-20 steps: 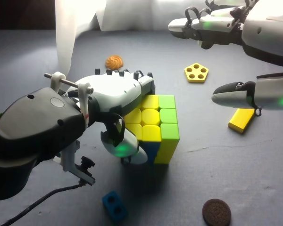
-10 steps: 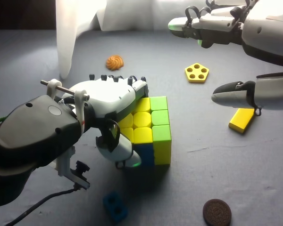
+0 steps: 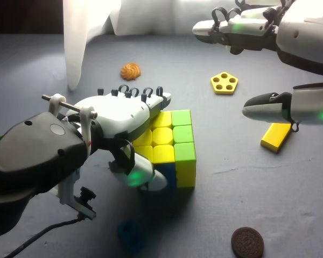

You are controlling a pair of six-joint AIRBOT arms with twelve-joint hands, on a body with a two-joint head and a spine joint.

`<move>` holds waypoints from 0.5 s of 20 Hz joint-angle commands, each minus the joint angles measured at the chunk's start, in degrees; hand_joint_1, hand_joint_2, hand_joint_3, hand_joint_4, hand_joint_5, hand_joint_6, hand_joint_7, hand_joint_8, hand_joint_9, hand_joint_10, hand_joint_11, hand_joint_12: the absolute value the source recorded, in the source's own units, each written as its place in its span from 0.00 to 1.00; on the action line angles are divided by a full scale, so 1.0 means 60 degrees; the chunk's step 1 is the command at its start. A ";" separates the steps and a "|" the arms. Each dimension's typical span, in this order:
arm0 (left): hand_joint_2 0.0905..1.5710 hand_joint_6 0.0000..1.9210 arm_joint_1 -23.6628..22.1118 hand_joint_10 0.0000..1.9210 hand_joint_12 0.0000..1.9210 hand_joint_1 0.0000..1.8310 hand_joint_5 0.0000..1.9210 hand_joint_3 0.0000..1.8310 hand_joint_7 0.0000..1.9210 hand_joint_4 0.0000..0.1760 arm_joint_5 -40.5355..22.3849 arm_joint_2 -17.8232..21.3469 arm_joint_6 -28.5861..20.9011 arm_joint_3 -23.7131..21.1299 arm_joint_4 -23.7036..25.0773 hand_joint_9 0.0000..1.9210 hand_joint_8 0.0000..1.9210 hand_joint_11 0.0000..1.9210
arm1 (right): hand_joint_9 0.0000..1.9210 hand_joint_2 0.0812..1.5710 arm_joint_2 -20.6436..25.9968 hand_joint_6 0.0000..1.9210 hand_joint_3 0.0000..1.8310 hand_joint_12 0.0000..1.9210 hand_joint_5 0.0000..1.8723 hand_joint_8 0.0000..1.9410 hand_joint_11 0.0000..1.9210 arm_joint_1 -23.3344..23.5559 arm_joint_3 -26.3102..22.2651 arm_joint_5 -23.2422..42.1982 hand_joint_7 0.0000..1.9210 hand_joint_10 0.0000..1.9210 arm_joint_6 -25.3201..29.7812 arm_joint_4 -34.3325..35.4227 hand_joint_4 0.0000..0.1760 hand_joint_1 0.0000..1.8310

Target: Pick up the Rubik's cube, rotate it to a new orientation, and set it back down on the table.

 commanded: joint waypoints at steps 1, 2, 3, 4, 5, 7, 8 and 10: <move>0.55 0.00 -0.0116 0.00 0.11 0.40 0.00 0.00 0.00 0.21 -0.0225 0.0099 0.0129 -0.0051 0.0246 0.01 0.00 0.00 | 0.06 0.75 0.0035 0.00 0.00 0.62 0.07 0.42 0.00 0.0085 -0.0014 0.1162 0.16 0.55 -0.0004 -0.0010 0.00 0.27; 0.54 0.00 -0.0203 0.00 0.06 0.37 0.00 0.00 0.00 0.27 -0.0224 0.0156 0.0331 -0.0102 0.0040 0.00 0.00 0.00 | 0.06 0.75 0.0035 0.00 0.00 0.63 0.07 0.42 0.00 0.0085 -0.0014 0.1162 0.16 0.55 -0.0005 -0.0010 0.00 0.28; 0.53 0.00 -0.0335 0.00 0.01 0.33 0.00 0.00 0.00 0.32 -0.0224 0.0258 0.0572 -0.0195 -0.0233 0.00 0.00 0.00 | 0.06 0.75 0.0035 0.00 0.00 0.63 0.07 0.42 0.00 0.0084 -0.0015 0.1162 0.16 0.55 -0.0005 -0.0010 0.00 0.28; 0.53 0.00 -0.0413 0.00 0.00 0.32 0.00 0.00 0.00 0.36 -0.0224 0.0328 0.0690 -0.0259 -0.0397 0.00 0.00 0.00 | 0.07 0.75 0.0036 0.00 0.00 0.63 0.08 0.42 0.00 0.0081 -0.0015 0.1162 0.16 0.56 -0.0005 -0.0010 0.00 0.29; 0.52 0.00 -0.0518 0.00 0.00 0.31 0.00 0.00 0.00 0.34 -0.0224 0.0414 0.0885 -0.0338 -0.0590 0.00 0.00 0.00 | 0.07 0.75 0.0036 0.00 0.00 0.63 0.07 0.42 0.00 0.0069 -0.0015 0.1162 0.16 0.56 0.0000 -0.0007 0.00 0.27; 0.52 0.00 -0.0848 0.00 0.00 0.29 0.00 0.00 0.00 0.28 -0.0221 0.0599 0.1492 -0.0515 -0.1049 0.00 0.00 0.00 | 0.07 0.76 0.0039 0.00 0.00 0.63 0.06 0.42 0.00 -0.0289 -0.0037 0.1125 0.16 0.55 0.0002 0.0015 0.00 0.26; 0.52 0.00 -0.1034 0.00 0.00 0.31 0.00 0.00 0.00 0.25 -0.0208 0.0676 0.1773 -0.0586 -0.1294 0.00 0.00 0.00 | 0.07 0.75 0.0045 0.00 0.00 0.62 0.06 0.42 0.00 -0.0553 -0.0040 0.1130 0.16 0.54 0.0000 0.0013 0.00 0.27; 0.52 0.00 -0.1410 0.00 0.00 0.31 0.00 0.00 0.00 0.19 -0.0192 0.0804 0.2163 -0.0712 -0.1631 0.00 0.00 0.00 | 0.06 0.76 0.0041 0.00 0.00 0.62 0.06 0.42 0.00 -0.0874 -0.0037 0.1263 0.16 0.55 -0.0193 0.0013 0.00 0.27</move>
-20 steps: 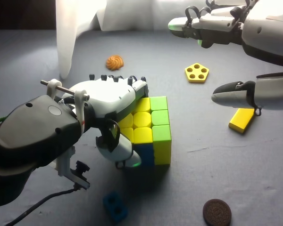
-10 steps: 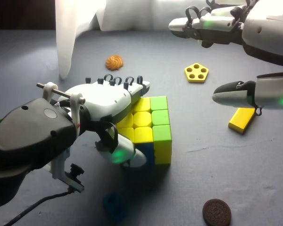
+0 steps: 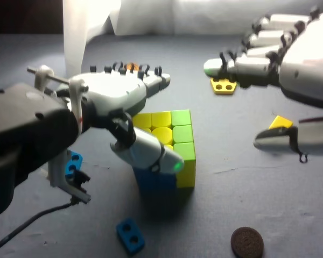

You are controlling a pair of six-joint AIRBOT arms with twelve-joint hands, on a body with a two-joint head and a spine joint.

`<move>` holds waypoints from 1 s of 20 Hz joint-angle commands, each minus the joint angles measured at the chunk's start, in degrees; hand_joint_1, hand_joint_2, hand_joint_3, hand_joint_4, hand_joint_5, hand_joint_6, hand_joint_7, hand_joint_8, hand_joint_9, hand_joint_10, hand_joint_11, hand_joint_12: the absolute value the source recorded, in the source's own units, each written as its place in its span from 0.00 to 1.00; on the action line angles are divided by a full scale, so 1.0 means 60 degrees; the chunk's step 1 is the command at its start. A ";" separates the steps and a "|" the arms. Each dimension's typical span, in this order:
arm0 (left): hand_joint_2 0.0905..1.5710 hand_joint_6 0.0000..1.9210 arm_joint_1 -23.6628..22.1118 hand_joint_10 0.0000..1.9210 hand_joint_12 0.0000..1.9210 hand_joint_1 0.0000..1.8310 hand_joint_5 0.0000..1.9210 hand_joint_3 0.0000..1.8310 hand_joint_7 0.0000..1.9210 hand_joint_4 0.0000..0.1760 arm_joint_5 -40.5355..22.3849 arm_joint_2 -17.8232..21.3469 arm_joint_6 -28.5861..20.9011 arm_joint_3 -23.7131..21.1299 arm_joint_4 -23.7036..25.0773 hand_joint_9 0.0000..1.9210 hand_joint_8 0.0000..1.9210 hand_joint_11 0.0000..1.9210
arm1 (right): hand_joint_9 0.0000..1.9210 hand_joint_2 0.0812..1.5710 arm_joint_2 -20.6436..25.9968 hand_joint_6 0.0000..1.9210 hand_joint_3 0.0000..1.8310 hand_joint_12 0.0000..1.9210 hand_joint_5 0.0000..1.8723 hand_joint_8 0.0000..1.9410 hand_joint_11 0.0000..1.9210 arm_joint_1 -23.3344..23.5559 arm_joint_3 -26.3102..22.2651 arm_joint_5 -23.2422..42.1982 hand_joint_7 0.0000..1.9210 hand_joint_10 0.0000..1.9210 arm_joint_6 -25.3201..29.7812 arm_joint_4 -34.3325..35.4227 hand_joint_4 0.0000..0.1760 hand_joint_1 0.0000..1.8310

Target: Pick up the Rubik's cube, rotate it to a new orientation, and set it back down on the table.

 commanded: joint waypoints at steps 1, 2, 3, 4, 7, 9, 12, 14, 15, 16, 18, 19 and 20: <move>0.52 0.00 -0.0282 0.00 0.00 0.30 0.00 0.00 0.00 0.18 -0.0163 0.0150 0.0278 -0.0095 0.0125 0.00 0.00 0.00 | 0.06 0.76 0.0026 0.00 0.00 0.62 0.07 0.42 0.00 0.0121 -0.0037 0.1368 0.16 0.56 -0.0056 -0.0027 0.00 0.27; 0.53 0.00 -0.0545 0.00 0.00 0.28 0.00 0.00 0.00 0.15 -0.0147 0.0216 0.0780 -0.0151 -0.0241 0.00 0.00 0.00 | 0.07 0.76 0.0017 0.00 0.00 0.64 0.07 0.43 0.00 0.0118 -0.0039 0.1372 0.16 0.56 -0.0062 -0.0026 0.00 0.27; 0.53 0.00 -0.0831 0.00 0.00 0.30 0.00 0.00 0.00 0.19 -0.0139 0.0279 0.1206 -0.0194 -0.0577 0.00 0.00 0.00 | 0.06 0.76 0.0010 0.00 0.00 0.62 0.05 0.44 0.00 0.0110 -0.0040 0.1412 0.15 0.56 -0.0061 -0.0025 0.00 0.26; 0.53 0.00 -0.1037 0.00 0.00 0.29 0.00 0.00 0.00 0.18 -0.0061 0.0339 0.1534 -0.0221 -0.0801 0.00 0.00 0.00 | 0.05 0.75 0.0010 0.01 0.00 0.63 0.06 0.44 0.00 0.0101 -0.0040 0.1447 0.15 0.57 -0.0061 -0.0025 0.00 0.27; 0.53 0.00 -0.1546 0.00 0.00 0.29 0.00 0.00 0.00 0.17 0.0153 0.0542 0.2317 -0.0310 -0.1223 0.00 0.00 0.00 | 0.05 0.76 0.0018 0.00 0.00 0.62 0.06 0.39 0.00 0.0055 -0.0034 0.1453 0.15 0.57 -0.0061 0.0129 0.00 0.26; 0.53 0.00 -0.1707 0.00 0.00 0.29 0.00 0.00 0.00 0.16 0.0171 0.0688 0.2597 -0.0404 -0.1423 0.00 0.00 0.00 | 0.04 0.77 0.0020 0.00 0.00 0.62 0.06 0.28 0.00 0.0056 -0.0033 0.1568 0.14 0.55 -0.0061 0.0153 0.00 0.25; 0.53 0.00 -0.1971 0.00 0.00 0.30 0.00 0.00 0.00 0.16 0.0225 0.1067 0.2866 -0.0601 -0.1449 0.00 0.00 0.00 | 0.03 0.78 0.0034 0.00 0.00 0.59 0.04 0.07 0.00 0.0048 -0.0008 0.1870 0.15 0.44 -0.0061 0.0168 0.00 0.23; 0.53 0.00 -0.2249 0.00 0.00 0.29 0.00 0.00 0.00 0.15 0.0234 0.1277 0.3433 -0.0683 -0.1885 0.00 0.00 0.00 | 0.03 0.78 0.0034 0.00 0.00 0.50 0.04 0.01 0.00 0.0008 0.0045 0.1983 0.12 0.32 -0.0059 0.0169 0.00 0.24; 0.53 0.00 -0.2358 0.00 0.00 0.28 0.00 0.00 0.00 0.15 0.0235 0.1331 0.3586 -0.0702 -0.1979 0.00 0.00 0.00 | 0.04 0.78 0.0033 0.00 0.00 0.49 0.04 0.00 0.00 -0.0004 0.0074 0.1988 0.11 0.26 -0.0058 0.0172 0.00 0.24; 0.54 0.00 -0.2473 0.00 0.00 0.28 0.00 0.00 0.00 0.11 0.0236 0.1370 0.3671 -0.0722 -0.2032 0.00 0.00 0.00 | 0.07 0.77 0.0032 0.00 0.00 0.51 0.05 0.01 0.00 -0.0018 0.0116 0.1988 0.15 0.25 -0.0058 0.0174 0.00 0.24; 0.57 0.00 -0.2619 0.01 0.01 0.29 0.00 0.01 0.00 0.07 0.0263 0.1404 0.3737 -0.0737 -0.2124 0.02 0.00 0.03 | 0.09 0.76 0.0030 0.01 0.00 0.57 0.09 0.03 0.00 -0.0024 0.0193 0.1988 0.22 0.34 -0.0056 0.0175 0.00 0.25; 0.58 0.01 -0.2661 0.04 0.21 0.31 0.05 0.00 0.10 0.07 0.0263 0.1411 0.3768 -0.0737 -0.2165 0.09 0.02 0.00 | 0.07 0.76 0.0030 0.03 0.00 0.59 0.14 0.05 0.00 -0.0022 0.0214 0.1988 0.25 0.43 -0.0055 0.0175 0.00 0.25; 0.58 0.00 -0.2719 0.22 0.39 0.34 0.12 0.00 0.16 0.06 0.0263 0.1418 0.3782 -0.0732 -0.2198 0.11 0.09 0.00 | 0.07 0.76 0.0030 0.05 0.00 0.62 0.17 0.16 0.00 -0.0017 0.0249 0.1989 0.24 0.51 -0.0036 0.0176 0.00 0.26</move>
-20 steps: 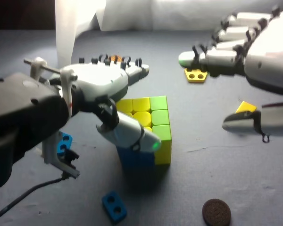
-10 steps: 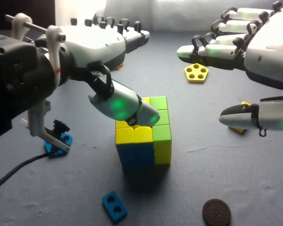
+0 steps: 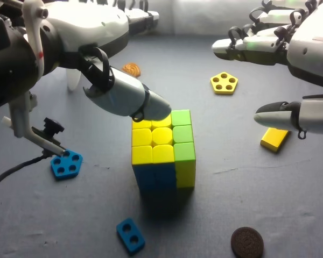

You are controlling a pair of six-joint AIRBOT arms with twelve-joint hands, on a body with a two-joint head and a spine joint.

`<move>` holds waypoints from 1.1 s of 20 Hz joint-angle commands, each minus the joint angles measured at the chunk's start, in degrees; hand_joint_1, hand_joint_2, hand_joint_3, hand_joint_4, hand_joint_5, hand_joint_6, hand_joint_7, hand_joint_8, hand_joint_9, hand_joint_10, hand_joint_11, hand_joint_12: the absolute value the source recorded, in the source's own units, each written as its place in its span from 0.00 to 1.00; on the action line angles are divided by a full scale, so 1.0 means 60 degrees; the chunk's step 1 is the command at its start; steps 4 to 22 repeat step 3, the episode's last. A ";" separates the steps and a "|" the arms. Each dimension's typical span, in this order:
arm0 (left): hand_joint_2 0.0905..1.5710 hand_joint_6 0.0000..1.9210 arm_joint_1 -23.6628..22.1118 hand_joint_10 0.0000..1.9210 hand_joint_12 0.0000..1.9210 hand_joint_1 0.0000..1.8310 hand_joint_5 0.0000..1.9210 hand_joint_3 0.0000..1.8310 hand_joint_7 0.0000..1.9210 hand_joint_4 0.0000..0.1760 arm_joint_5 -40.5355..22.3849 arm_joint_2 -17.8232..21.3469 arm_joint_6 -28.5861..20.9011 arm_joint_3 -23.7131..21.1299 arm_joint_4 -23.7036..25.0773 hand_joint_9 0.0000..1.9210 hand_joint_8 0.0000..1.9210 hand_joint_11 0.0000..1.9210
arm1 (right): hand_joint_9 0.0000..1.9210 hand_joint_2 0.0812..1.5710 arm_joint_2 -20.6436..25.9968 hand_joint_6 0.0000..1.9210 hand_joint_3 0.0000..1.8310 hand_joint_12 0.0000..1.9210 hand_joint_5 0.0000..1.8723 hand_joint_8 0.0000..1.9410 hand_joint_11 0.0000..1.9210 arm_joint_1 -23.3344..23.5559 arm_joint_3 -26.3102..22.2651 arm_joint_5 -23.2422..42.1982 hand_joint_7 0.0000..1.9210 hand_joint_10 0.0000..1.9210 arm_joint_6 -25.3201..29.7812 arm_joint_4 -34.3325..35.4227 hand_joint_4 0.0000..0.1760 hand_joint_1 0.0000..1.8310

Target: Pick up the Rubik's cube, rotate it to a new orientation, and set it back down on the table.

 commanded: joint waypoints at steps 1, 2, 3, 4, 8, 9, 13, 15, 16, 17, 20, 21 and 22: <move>0.57 0.01 -0.0182 0.42 0.53 0.37 0.16 0.00 0.14 0.03 0.0092 0.0104 0.0027 -0.0017 0.0401 0.08 0.25 0.00 | 0.06 0.75 0.0041 0.07 0.00 0.64 0.19 0.30 0.00 0.0094 0.0040 0.1103 0.20 0.56 0.0058 -0.0042 0.00 0.28; 0.58 0.02 -0.0210 0.59 0.65 0.37 0.19 0.00 0.07 0.00 0.0092 0.0104 0.0048 -0.0016 0.0397 0.07 0.48 0.00 | 0.05 0.76 0.0039 0.08 0.00 0.63 0.19 0.41 0.00 0.0098 0.0107 0.1086 0.15 0.58 0.0161 -0.0043 0.00 0.27; 0.58 0.03 -0.0213 0.67 0.71 0.37 0.20 0.00 0.04 0.00 0.0092 0.0108 0.0050 -0.0016 0.0391 0.04 0.56 0.00 | 0.05 0.76 0.0033 0.11 0.00 0.64 0.18 0.49 0.00 0.0110 0.0159 0.1067 0.12 0.59 0.0326 -0.0044 0.00 0.27; 0.58 0.03 -0.0213 0.67 0.71 0.37 0.20 0.00 0.04 0.00 0.0092 0.0108 0.0050 -0.0016 0.0391 0.04 0.56 0.00 | 0.05 0.76 0.0033 0.11 0.00 0.64 0.18 0.49 0.00 0.0110 0.0159 0.1067 0.12 0.59 0.0326 -0.0044 0.00 0.27; 0.58 0.03 -0.0213 0.67 0.71 0.37 0.20 0.00 0.04 0.00 0.0092 0.0108 0.0050 -0.0016 0.0391 0.04 0.56 0.00 | 0.05 0.76 0.0033 0.11 0.00 0.64 0.18 0.49 0.00 0.0110 0.0159 0.1067 0.12 0.59 0.0326 -0.0044 0.00 0.27; 0.58 0.03 -0.0213 0.67 0.71 0.37 0.20 0.00 0.04 0.00 0.0092 0.0108 0.0050 -0.0016 0.0391 0.04 0.56 0.00 | 0.05 0.76 0.0033 0.11 0.00 0.64 0.18 0.49 0.00 0.0110 0.0159 0.1067 0.12 0.59 0.0326 -0.0044 0.00 0.27; 0.58 0.03 -0.0213 0.67 0.71 0.37 0.20 0.00 0.04 0.00 0.0092 0.0108 0.0050 -0.0016 0.0391 0.04 0.56 0.00 | 0.05 0.76 0.0033 0.11 0.00 0.64 0.18 0.49 0.00 0.0110 0.0159 0.1067 0.12 0.59 0.0326 -0.0044 0.00 0.27; 0.58 0.03 -0.0213 0.67 0.71 0.37 0.20 0.00 0.04 0.00 0.0092 0.0108 0.0050 -0.0016 0.0391 0.04 0.56 0.00 | 0.05 0.76 0.0033 0.11 0.00 0.64 0.18 0.49 0.00 0.0110 0.0159 0.1067 0.12 0.59 0.0326 -0.0044 0.00 0.27; 0.58 0.03 -0.0213 0.67 0.71 0.37 0.20 0.00 0.04 0.00 0.0092 0.0108 0.0050 -0.0016 0.0391 0.04 0.56 0.00 | 0.05 0.76 0.0033 0.11 0.00 0.64 0.18 0.49 0.00 0.0110 0.0159 0.1067 0.12 0.59 0.0326 -0.0044 0.00 0.27; 0.58 0.03 -0.0213 0.67 0.71 0.37 0.20 0.00 0.04 0.00 0.0092 0.0108 0.0050 -0.0016 0.0391 0.04 0.56 0.00 | 0.05 0.76 0.0033 0.11 0.00 0.64 0.18 0.49 0.00 0.0110 0.0159 0.1067 0.12 0.59 0.0326 -0.0044 0.00 0.27; 0.58 0.03 -0.0213 0.67 0.71 0.37 0.20 0.00 0.04 0.00 0.0092 0.0108 0.0050 -0.0016 0.0391 0.04 0.56 0.00 | 0.05 0.76 0.0033 0.11 0.00 0.64 0.18 0.49 0.00 0.0110 0.0159 0.1067 0.12 0.59 0.0326 -0.0044 0.00 0.27; 0.58 0.03 -0.0213 0.67 0.71 0.37 0.20 0.00 0.04 0.00 0.0092 0.0108 0.0050 -0.0016 0.0391 0.04 0.56 0.00 | 0.05 0.76 0.0033 0.11 0.00 0.64 0.18 0.49 0.00 0.0110 0.0159 0.1067 0.12 0.59 0.0326 -0.0044 0.00 0.27; 0.58 0.03 -0.0213 0.67 0.71 0.37 0.20 0.00 0.04 0.00 0.0092 0.0108 0.0050 -0.0016 0.0391 0.04 0.56 0.00 | 0.05 0.76 0.0033 0.11 0.00 0.64 0.18 0.49 0.00 0.0110 0.0159 0.1067 0.12 0.59 0.0326 -0.0044 0.00 0.27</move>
